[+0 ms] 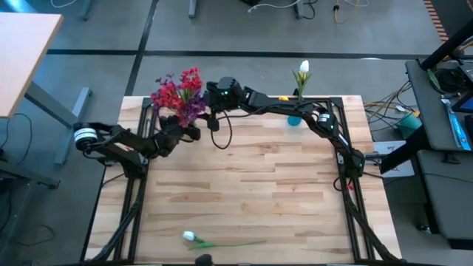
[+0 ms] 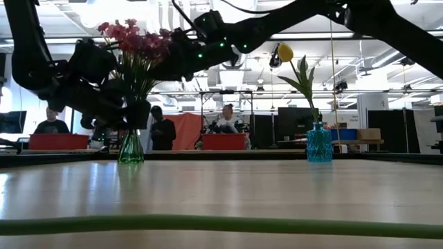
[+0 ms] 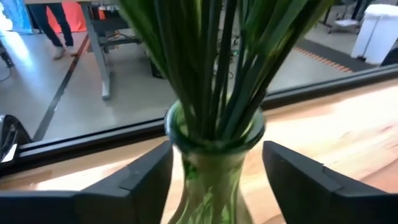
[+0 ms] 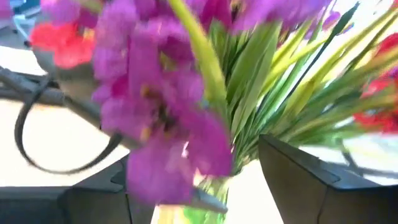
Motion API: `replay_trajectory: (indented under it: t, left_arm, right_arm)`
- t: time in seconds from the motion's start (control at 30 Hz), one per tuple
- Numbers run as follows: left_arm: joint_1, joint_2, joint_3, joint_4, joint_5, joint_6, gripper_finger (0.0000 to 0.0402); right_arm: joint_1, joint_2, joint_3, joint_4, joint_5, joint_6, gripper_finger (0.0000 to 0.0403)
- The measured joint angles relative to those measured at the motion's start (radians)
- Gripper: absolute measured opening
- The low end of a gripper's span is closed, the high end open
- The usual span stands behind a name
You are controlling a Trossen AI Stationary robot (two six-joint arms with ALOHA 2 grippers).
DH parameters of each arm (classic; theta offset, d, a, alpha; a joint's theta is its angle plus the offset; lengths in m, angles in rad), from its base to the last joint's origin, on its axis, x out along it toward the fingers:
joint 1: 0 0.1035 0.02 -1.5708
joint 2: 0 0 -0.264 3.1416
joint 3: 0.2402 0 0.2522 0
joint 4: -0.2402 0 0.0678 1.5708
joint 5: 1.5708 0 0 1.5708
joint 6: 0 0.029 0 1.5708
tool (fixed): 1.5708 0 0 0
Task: Sort flowers into vase by color
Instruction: Put the violet flowers into the green vase, then put the white tulip into the blue vase
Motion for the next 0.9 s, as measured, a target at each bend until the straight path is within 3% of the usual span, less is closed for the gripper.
replay_trajectory:
  t: [0.27, 0.67, 0.77, 0.9]
  left_arm:
    - [-0.005, -0.087, 0.0, -0.102, 0.002, 0.007, 0.0293]
    - [-0.083, -0.448, -0.001, -0.627, 0.018, -0.075, 0.0302]
    - [-0.113, -0.565, -0.001, -0.795, 0.082, -0.139, 0.0302]
    - [-0.129, -0.706, 0.02, -1.021, 0.287, -0.222, 0.0302]
  right_arm:
    - [-0.005, -0.044, 0.0, -0.131, 0.003, -0.002, 0.0264]
    - [-0.02, -0.076, 0.0, -0.354, 0.008, 0.024, 0.0265]
    - [-0.022, -0.1, 0.0, -0.462, 0.008, 0.036, 0.0265]
    - [-0.019, -0.119, 0.0, -0.611, 0.007, 0.047, 0.0265]
